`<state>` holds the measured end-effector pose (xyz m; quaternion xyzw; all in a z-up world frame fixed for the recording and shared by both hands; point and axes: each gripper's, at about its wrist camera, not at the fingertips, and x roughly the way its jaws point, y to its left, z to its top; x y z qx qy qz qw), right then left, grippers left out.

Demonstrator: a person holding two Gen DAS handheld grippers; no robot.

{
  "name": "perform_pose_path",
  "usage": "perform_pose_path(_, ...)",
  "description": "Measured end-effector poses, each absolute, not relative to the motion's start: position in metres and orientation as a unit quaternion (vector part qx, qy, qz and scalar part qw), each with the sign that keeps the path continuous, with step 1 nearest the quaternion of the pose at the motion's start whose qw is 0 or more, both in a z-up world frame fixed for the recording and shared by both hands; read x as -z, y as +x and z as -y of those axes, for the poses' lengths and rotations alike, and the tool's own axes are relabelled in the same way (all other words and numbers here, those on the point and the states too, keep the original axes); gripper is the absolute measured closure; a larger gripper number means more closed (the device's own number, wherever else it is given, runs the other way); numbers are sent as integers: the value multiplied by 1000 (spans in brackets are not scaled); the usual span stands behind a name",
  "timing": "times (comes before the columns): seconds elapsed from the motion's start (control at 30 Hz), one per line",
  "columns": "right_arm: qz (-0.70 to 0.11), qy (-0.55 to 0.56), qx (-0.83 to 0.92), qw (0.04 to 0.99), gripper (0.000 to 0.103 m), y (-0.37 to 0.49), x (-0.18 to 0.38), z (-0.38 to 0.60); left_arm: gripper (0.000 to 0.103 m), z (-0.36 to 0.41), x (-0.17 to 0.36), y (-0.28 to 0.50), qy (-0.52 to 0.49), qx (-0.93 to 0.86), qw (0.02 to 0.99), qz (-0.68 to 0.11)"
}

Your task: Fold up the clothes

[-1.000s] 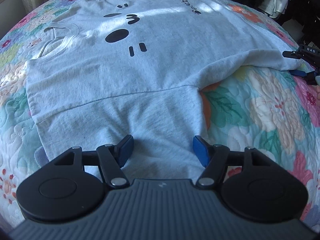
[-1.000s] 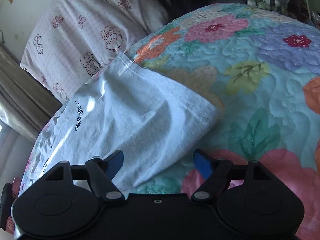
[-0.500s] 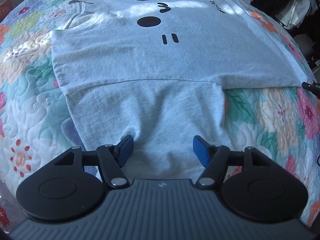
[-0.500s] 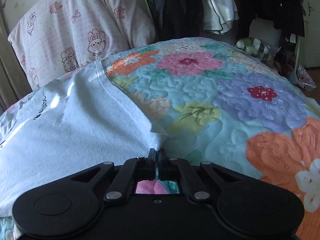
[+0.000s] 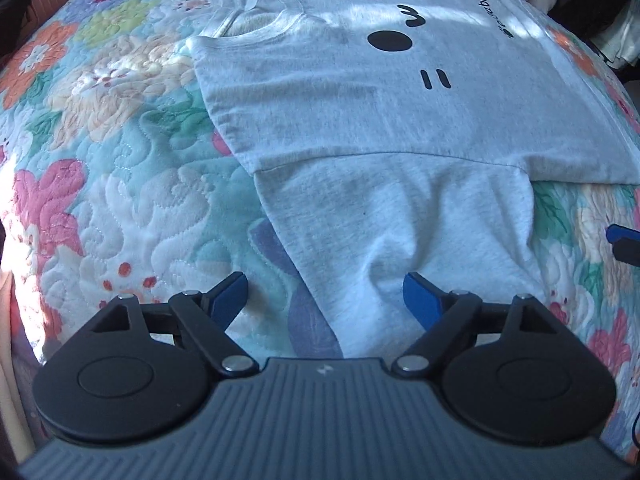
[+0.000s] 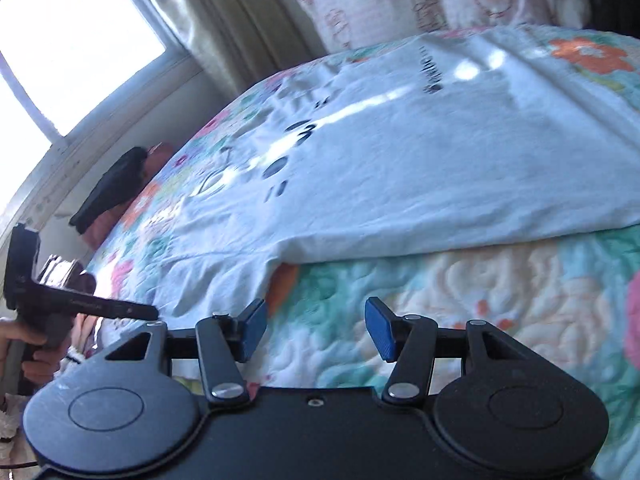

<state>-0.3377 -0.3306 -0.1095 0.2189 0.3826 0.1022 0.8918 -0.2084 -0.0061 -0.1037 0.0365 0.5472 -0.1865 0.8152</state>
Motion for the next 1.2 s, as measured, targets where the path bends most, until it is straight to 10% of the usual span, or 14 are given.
perform_pose_path(0.27, -440, 141, -173, 870, 33, -310, 128, 246, 19, 12, 107, -213, 43, 183, 816, -547)
perform_pose_path(0.3, -447, 121, -179, 868, 44, -310, 129, 239, 23, 11, 105, -215, 37, 179, 822, -539)
perform_pose_path(0.37, -459, 80, -188, 865, 92, -309, 132, 223, 95, 9, 96, -224, 29, 188, 840, -508)
perform_pose_path(0.4, -449, 57, -189, 872, 92, -314, 127, 217, 101, 8, 91, -229, 24, 194, 848, -493)
perform_pose_path(0.8, -444, 114, -189, 869, 94, -331, 120, 238, 97, 17, 86, -250, 33, 187, 852, -487)
perform_pose_path(0.87, -439, 118, -194, 869, 90, -331, 115, 240, 83, 15, 87, -249, 27, 181, 846, -501)
perform_pose_path(0.97, -432, 133, -195, 870, 67, -330, 112, 244, 53, 12, 88, -247, 18, 188, 831, -524)
perform_pose_path(1.03, -425, 144, -188, 874, 48, -329, 112, 247, 52, 9, 86, -246, 2, 206, 824, -527)
perform_pose_path(1.2, -440, 143, -186, 867, 39, -316, 117, 245, 47, 11, 84, -242, -7, 203, 829, -521)
